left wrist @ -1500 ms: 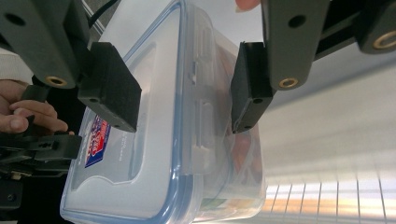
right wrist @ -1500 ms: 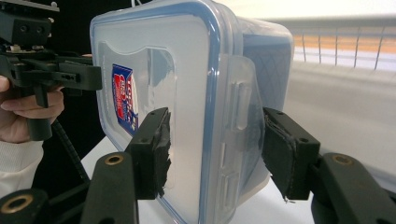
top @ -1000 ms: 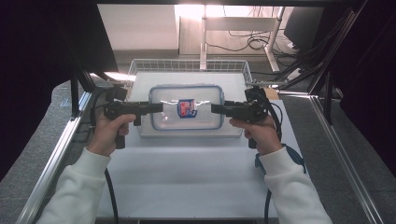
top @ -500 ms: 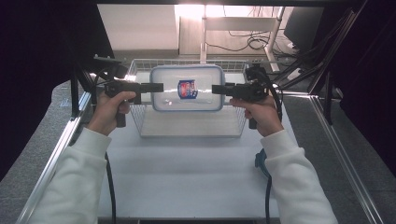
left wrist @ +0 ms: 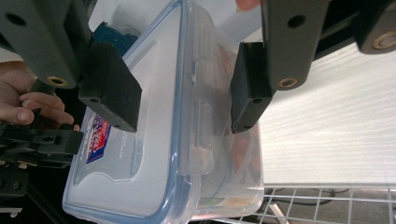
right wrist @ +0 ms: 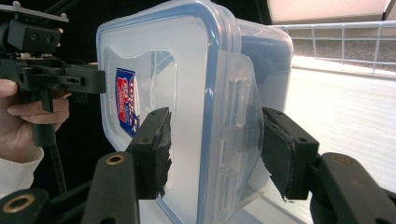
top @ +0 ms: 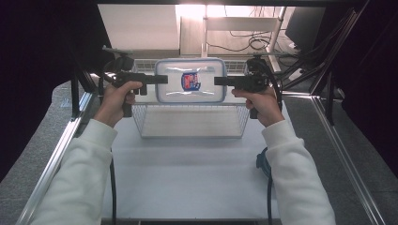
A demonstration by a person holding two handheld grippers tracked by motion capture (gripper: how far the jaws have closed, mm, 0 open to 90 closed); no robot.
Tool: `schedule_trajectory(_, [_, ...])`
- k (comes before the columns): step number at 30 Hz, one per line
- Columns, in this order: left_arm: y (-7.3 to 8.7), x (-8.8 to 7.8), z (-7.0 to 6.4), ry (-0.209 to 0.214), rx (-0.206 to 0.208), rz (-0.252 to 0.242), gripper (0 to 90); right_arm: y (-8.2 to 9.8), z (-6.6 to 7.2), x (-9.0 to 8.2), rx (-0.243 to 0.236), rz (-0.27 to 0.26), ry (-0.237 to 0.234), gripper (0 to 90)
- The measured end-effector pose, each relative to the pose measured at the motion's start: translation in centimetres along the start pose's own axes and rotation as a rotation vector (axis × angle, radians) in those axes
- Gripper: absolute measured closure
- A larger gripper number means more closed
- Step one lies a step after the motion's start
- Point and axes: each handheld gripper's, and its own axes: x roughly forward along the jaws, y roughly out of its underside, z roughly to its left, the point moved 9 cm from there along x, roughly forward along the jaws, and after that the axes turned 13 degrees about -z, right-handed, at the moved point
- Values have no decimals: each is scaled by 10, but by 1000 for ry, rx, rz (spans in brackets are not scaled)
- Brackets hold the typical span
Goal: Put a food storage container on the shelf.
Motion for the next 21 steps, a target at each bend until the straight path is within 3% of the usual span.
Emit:
schedule_trajectory(12, [-7,14,8,-14,-23,9,443,-4,-16,9,24,6,5,450])
schedule_trajectory(21, [-13,26,18,-19,-60,8,452,-5,-32,18,81,7,11,447])
